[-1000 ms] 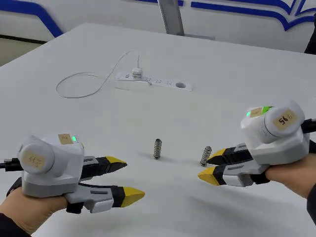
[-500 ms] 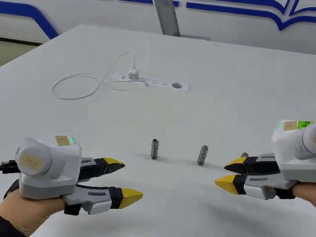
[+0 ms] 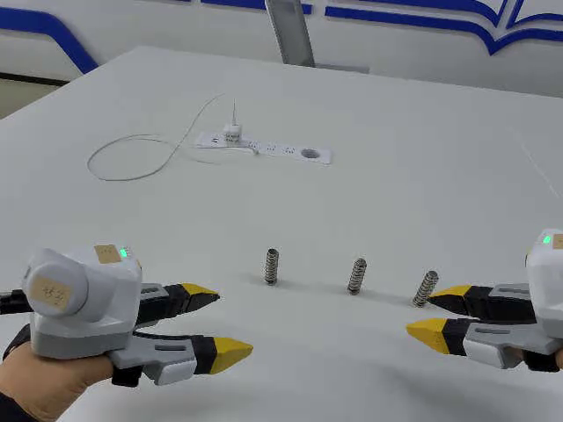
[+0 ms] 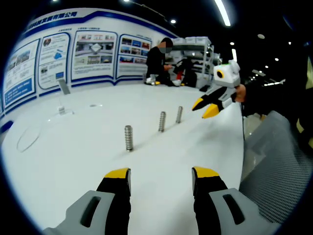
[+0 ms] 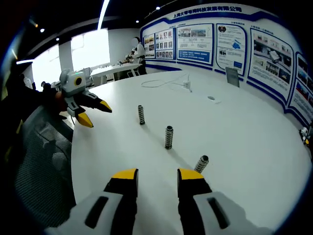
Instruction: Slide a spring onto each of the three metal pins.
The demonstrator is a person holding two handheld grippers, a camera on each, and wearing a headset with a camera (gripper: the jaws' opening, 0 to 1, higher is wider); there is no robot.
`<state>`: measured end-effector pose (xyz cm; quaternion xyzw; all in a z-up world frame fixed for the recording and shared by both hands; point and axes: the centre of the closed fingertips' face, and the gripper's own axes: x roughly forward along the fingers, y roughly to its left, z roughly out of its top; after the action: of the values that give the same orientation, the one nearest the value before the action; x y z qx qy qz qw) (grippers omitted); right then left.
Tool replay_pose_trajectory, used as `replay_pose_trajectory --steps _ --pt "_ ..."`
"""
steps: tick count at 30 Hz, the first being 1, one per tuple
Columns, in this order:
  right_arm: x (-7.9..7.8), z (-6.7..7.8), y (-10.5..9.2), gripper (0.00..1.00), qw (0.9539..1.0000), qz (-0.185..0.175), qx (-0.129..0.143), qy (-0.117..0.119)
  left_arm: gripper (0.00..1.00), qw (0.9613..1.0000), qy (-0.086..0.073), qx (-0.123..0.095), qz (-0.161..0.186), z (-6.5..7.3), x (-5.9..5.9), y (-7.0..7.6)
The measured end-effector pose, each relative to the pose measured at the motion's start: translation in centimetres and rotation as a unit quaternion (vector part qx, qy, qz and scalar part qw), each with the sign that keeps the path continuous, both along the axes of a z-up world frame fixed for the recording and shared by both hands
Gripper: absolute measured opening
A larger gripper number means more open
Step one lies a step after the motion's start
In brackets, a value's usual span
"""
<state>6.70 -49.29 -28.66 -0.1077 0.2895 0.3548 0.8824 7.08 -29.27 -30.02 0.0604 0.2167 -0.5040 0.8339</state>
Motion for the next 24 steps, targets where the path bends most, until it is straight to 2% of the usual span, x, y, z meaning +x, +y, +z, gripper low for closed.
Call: replay_pose_trajectory --steps 12,19,24 --pt "-0.5 0.2 -1.6 0.39 0.9991 -0.031 0.015 -0.022 0.51 1.0 -0.002 -0.001 -0.004 0.1 -0.1 -0.2" --pt "-0.6 1.1 -1.4 0.41 0.9975 -0.04 0.038 -0.043 0.52 0.9999 -0.005 0.004 -0.013 0.0 -0.4 -0.4" --pt "-0.8 1.0 -1.1 0.44 0.9972 -0.037 0.043 -0.048 0.52 0.9999 -0.005 0.0 -0.011 0.1 -0.3 -0.3"
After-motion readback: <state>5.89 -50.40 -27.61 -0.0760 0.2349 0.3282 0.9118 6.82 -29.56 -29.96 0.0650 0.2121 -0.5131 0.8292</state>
